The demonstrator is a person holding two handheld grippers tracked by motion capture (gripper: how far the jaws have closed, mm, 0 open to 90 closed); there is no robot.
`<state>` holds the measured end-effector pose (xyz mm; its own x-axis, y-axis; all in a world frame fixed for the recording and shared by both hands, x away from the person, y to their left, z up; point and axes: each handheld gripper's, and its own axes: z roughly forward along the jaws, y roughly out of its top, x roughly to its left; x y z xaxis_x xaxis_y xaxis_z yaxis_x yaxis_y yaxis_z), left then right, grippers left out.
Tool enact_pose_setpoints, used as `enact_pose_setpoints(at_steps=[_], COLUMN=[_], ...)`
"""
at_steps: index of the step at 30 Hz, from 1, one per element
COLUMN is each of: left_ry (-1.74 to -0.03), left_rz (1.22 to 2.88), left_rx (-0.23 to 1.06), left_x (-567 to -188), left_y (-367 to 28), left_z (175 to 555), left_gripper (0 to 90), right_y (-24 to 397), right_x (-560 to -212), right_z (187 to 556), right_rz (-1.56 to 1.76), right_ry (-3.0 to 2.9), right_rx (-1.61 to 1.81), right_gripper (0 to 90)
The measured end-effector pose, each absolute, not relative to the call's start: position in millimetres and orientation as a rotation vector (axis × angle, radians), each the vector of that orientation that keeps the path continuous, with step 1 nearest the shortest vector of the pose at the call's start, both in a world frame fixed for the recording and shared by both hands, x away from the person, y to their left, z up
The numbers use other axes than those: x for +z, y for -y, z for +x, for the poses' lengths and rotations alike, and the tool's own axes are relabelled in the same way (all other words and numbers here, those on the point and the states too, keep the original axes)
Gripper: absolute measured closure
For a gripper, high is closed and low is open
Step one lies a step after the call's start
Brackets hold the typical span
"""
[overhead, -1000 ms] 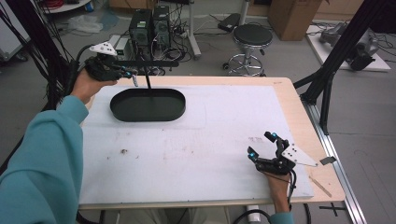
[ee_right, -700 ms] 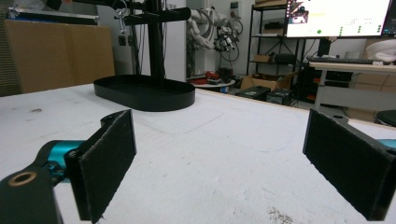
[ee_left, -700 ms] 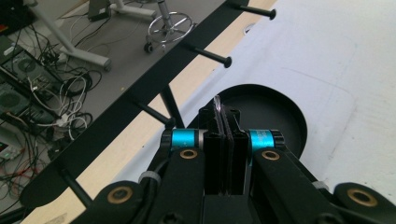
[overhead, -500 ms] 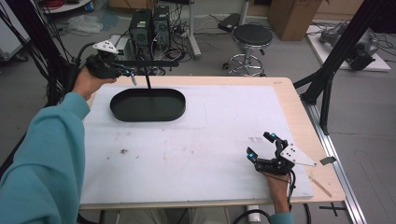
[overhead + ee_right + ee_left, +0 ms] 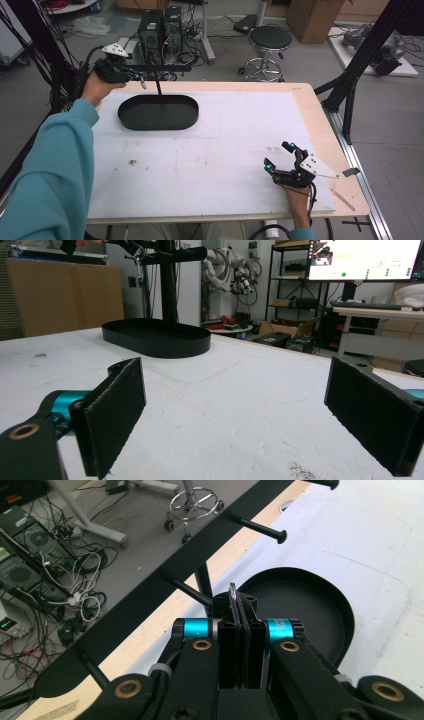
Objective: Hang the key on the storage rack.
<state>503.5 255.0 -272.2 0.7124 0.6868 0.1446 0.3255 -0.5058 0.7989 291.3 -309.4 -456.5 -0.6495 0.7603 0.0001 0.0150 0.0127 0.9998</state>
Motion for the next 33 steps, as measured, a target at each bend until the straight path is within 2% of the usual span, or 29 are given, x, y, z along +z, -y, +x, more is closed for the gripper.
enact_pose_setpoints(at_steps=[29,33], left_ry=[-0.858,-0.932], left_rz=[2.051,1.981], left_rx=[0.64,0.689], left_x=[-278,-275], left_y=[-257,-261], left_z=[514,515], left_gripper=[87.1,70.0], right_y=[310,310], right_x=[-457,-457], right_z=[292,292], right_rz=[0.798,0.797], right_ry=[-1.721,-1.72], right_rx=[1.7,1.7], right_gripper=[8.8,8.8])
